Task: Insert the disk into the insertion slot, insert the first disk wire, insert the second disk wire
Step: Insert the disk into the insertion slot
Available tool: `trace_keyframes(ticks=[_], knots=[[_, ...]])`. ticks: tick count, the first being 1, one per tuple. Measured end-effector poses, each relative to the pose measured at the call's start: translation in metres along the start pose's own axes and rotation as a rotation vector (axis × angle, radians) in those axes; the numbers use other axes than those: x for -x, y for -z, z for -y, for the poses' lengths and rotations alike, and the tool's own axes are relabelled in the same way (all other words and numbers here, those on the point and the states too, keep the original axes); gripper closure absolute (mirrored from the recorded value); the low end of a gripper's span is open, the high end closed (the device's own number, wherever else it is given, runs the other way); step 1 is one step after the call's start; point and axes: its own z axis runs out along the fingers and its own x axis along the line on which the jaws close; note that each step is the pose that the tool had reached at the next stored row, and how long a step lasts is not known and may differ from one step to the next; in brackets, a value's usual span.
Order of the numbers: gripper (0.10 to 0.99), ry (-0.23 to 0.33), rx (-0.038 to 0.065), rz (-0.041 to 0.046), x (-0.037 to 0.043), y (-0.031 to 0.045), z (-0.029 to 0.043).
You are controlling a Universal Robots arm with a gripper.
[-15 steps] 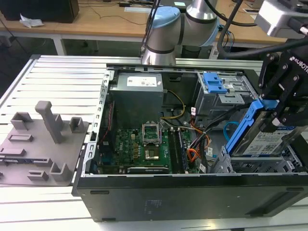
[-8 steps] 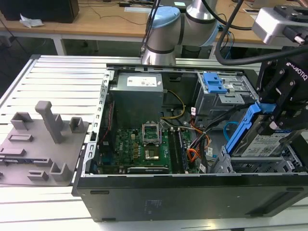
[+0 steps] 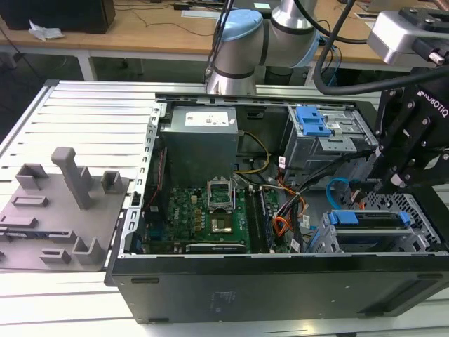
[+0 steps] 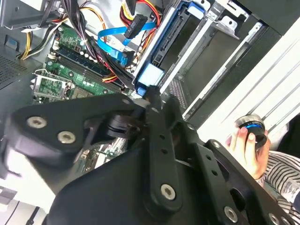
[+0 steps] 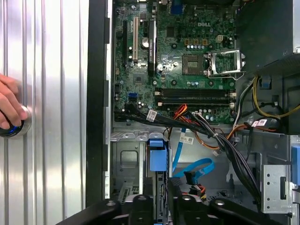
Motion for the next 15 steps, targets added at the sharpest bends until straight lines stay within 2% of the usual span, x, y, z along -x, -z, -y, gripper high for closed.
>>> trace_keyframes(ticks=[1,6,8,9,11,15], knots=[[0.969,0.000,0.000,0.0000,0.0000,0.0000,0.0000],[0.980,0.000,0.000,0.0000,0.0000,-0.0001,0.0000],[0.980,0.000,0.000,0.0002,0.0009,-0.0004,0.0029],[0.980,0.000,0.003,-0.0004,0.0036,-0.0019,0.0102],[0.980,0.000,0.004,-0.0006,0.0037,-0.0076,0.0107],[0.980,0.000,0.004,-0.0005,0.0037,-0.0126,0.0110]])
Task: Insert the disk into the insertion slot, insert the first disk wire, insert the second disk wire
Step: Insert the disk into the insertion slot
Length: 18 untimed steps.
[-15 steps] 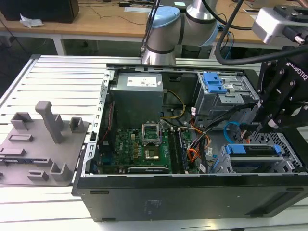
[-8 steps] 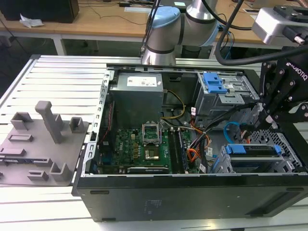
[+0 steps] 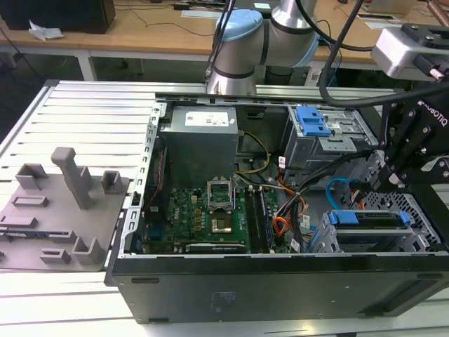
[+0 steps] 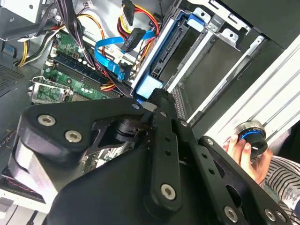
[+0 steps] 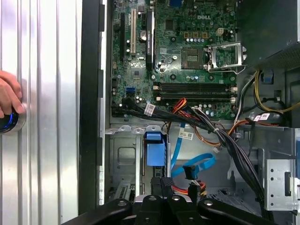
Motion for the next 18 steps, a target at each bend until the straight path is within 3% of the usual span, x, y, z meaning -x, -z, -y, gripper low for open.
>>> trace_keyframes(ticks=[6,14,18], knots=[[0.980,0.000,0.000,0.0000,0.0000,-0.0061,0.0003],[0.980,0.000,0.000,0.0000,0.0001,-0.0209,0.0009],[0.980,0.000,0.000,-0.0002,0.0000,-0.0218,0.0010]])
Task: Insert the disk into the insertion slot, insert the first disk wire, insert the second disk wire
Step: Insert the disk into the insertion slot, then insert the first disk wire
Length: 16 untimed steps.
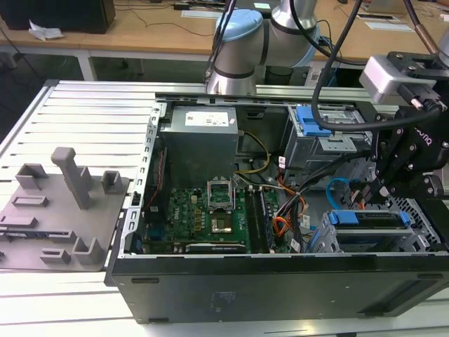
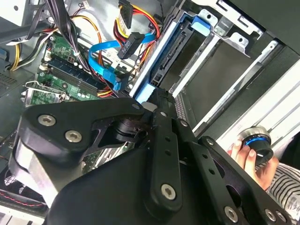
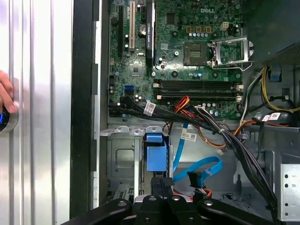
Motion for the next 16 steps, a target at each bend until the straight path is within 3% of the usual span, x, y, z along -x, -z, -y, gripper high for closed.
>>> trace_keyframes(ticks=[10,16], knots=[[0.980,0.000,0.000,0.0005,0.0001,-0.0005,0.0006],[0.980,0.000,0.000,0.0003,0.0005,0.0001,0.0111]])
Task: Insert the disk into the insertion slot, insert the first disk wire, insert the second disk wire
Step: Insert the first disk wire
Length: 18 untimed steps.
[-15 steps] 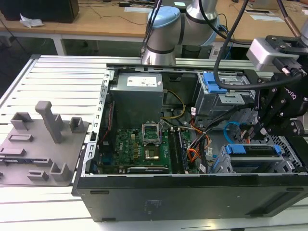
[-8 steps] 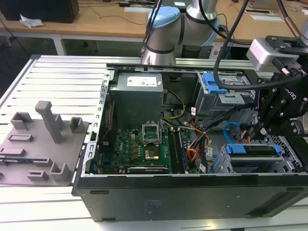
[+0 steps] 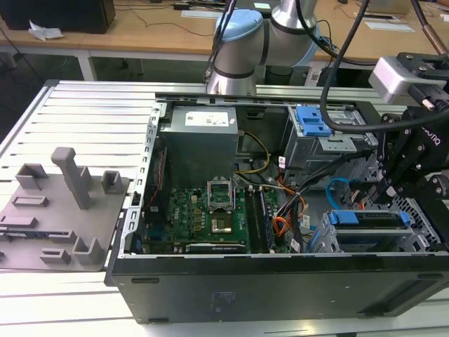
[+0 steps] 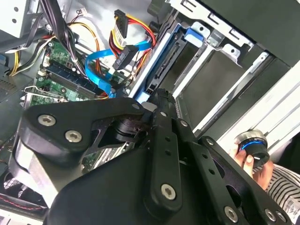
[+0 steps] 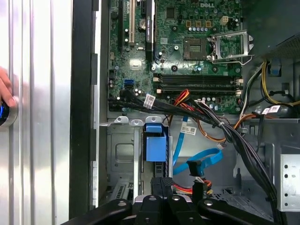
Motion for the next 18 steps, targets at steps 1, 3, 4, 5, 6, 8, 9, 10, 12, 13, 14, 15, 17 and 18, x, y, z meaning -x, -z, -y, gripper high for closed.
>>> trace_keyframes(ticks=[1,3,4,5,6,8,9,10,12,13,14,15,17,18], knots=[[0.980,0.000,0.000,-0.0001,0.0000,0.0002,0.0031],[0.980,0.000,0.000,-0.0001,0.0009,0.0003,0.0068],[0.980,0.000,0.000,-0.0001,0.0021,0.0004,0.0085],[0.980,0.000,0.000,-0.0001,0.0032,0.0004,0.0093],[0.980,0.000,0.000,-0.0002,0.0047,0.0005,0.0104],[0.980,0.000,0.000,-0.0002,0.0077,0.0006,0.0125],[0.980,0.000,0.000,-0.0002,0.0082,0.0006,0.0129],[0.980,0.000,0.000,-0.0001,0.0089,0.0006,0.0135],[0.980,0.000,0.000,-0.0002,0.0114,0.0007,0.0157],[0.980,0.000,0.000,-0.0002,0.0126,0.0007,0.0162],[0.980,0.000,0.000,-0.0002,0.0139,0.0007,0.0166],[0.980,0.000,0.000,-0.0002,0.0163,0.0008,0.0170],[0.980,0.000,0.000,-0.0002,0.0188,0.0006,0.0174],[0.980,0.000,0.000,-0.0001,0.0197,0.0004,0.0175]])
